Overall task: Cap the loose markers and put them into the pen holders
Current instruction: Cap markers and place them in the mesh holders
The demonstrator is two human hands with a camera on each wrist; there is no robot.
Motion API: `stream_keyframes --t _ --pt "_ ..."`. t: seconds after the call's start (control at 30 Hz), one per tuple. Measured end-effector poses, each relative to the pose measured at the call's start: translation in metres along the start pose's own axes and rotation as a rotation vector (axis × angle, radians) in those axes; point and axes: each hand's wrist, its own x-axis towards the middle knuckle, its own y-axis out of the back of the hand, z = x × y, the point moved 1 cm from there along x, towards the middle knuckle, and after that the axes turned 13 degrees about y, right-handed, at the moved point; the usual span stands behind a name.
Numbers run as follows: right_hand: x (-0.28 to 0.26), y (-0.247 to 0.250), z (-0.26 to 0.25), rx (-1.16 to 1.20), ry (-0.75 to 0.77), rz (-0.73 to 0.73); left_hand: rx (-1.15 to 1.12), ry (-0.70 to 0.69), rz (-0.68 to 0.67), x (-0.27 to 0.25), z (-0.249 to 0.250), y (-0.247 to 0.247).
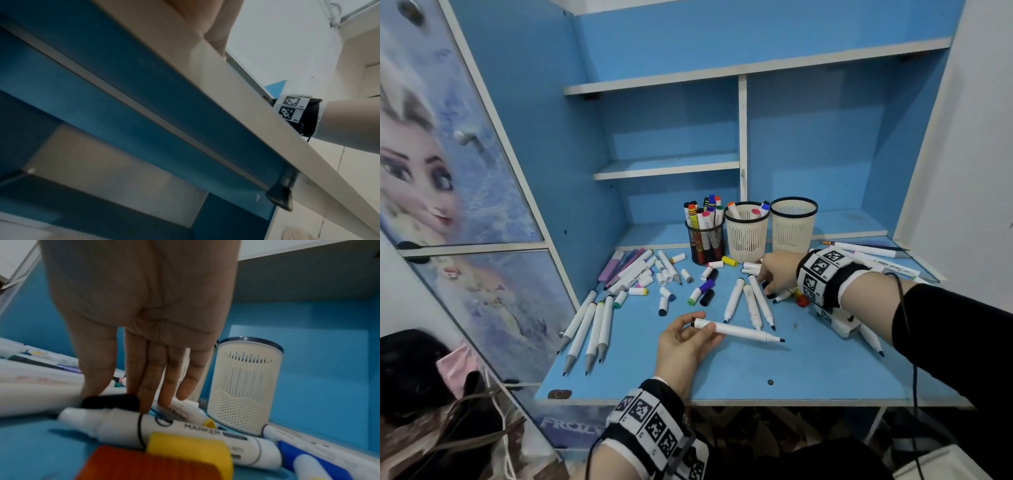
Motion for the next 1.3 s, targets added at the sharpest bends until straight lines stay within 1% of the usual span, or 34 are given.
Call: stream_keyframes --t 0.2,0.27,0.37,0.53,0.6,0.7,0.77,0.87,0.97,1.07,1.23,1.3 --pt "0.002 0.005 -0.002 0.008 -0.012 -0.006 -0.036 -0.015 -0.008 0.002 -0.001 0.001" --pt "0.000 0.007 0.000 0.057 -0.007 0.043 -0.042 -0.021 -0.010 0.002 -0.001 0.002" --pt "-0.009 0.013 0.004 0.200 -0.014 0.164 -0.047 -0.032 -0.008 0.002 -0.002 0.002" --pt "-0.040 0.024 0.003 0.582 -0.064 0.417 -0.082 -0.044 0.006 0.005 -0.003 0.006" --pt "-0.059 0.024 -0.004 0.778 -0.094 0.529 -0.086 -0.049 0.011 0.006 -0.004 0.007" --pt "-0.084 0.017 -0.016 1.245 -0.134 0.675 -0.088 -0.061 0.009 0.006 -0.005 0.007" --pt "-0.096 0.008 -0.022 1.539 -0.152 0.734 -0.086 -0.066 0.004 0.005 -0.005 0.007" --pt "-0.107 -0.011 -0.027 1.820 -0.208 0.809 -0.081 -0.073 -0.004 0.004 -0.005 0.007" --pt "-0.111 -0.037 -0.036 2.012 -0.275 0.909 -0.076 -0.083 -0.007 0.005 -0.005 0.006" --pt "-0.110 -0.061 -0.049 2.143 -0.328 0.964 -0.069 -0.089 -0.002 0.005 -0.006 0.006" --pt "-0.102 -0.091 -0.068 2.267 -0.374 1.067 -0.055 -0.103 0.032 0.006 -0.009 0.007" --pt "-0.101 -0.100 -0.074 2.247 -0.359 1.112 -0.057 -0.108 0.039 0.006 -0.009 0.007"
